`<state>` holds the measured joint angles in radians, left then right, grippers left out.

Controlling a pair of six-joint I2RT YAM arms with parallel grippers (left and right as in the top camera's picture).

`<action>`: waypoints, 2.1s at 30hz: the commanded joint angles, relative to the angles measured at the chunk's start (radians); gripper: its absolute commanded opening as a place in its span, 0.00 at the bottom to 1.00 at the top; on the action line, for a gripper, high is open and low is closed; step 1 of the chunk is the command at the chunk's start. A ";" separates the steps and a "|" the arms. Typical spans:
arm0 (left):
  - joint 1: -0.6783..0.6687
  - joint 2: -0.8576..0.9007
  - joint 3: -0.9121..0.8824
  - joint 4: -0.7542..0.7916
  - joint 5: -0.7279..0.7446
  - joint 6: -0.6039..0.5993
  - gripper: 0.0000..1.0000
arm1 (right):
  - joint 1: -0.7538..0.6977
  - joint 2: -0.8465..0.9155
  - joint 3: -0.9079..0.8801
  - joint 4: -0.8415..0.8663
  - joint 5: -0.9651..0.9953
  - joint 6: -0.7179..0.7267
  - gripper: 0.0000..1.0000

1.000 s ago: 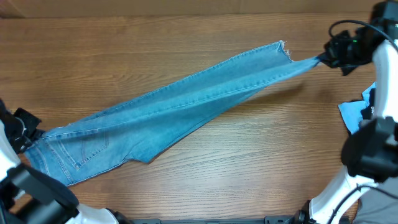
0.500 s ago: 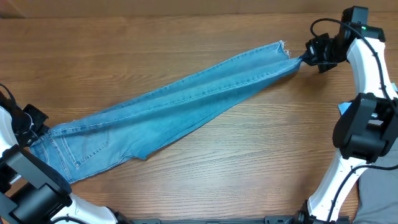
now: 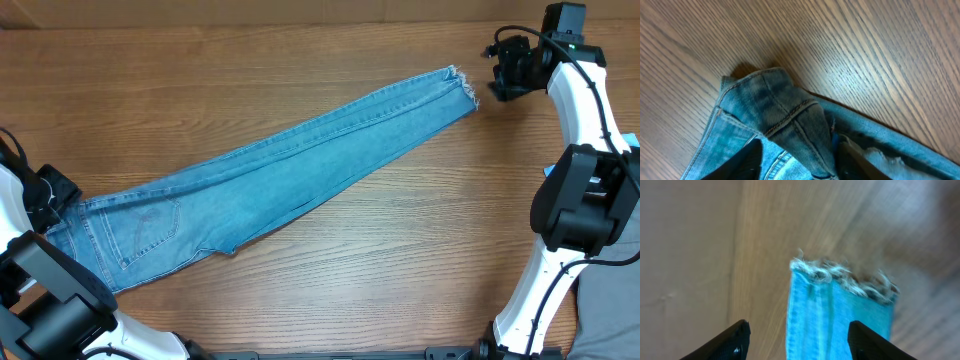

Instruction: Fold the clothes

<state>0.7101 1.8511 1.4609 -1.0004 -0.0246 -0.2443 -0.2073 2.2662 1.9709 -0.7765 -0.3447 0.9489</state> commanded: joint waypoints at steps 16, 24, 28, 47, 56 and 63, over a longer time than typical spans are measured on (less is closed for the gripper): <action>-0.004 -0.109 0.046 -0.096 0.139 0.089 0.56 | -0.003 0.037 0.000 -0.203 0.212 -0.632 0.56; -0.004 -0.267 0.101 -0.168 0.234 0.092 0.72 | 0.011 0.069 -0.111 -0.011 0.140 -0.642 0.56; -0.004 -0.321 0.101 -0.179 0.246 0.092 0.78 | 0.033 0.070 -0.180 0.061 0.141 -0.643 0.56; -0.004 -0.328 0.101 -0.245 0.262 0.092 0.77 | -0.036 0.006 -0.185 -0.128 0.316 -0.623 0.04; -0.060 -0.325 0.087 -0.252 0.258 0.126 0.75 | -0.161 -0.056 -0.185 -0.532 0.358 -0.528 0.12; -0.151 -0.313 0.004 -0.232 0.198 0.133 0.32 | -0.193 -0.119 -0.184 -0.558 0.293 -0.534 0.25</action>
<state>0.5850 1.5280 1.5139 -1.2385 0.1974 -0.1341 -0.3981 2.2341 1.7821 -1.3384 -0.0189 0.4072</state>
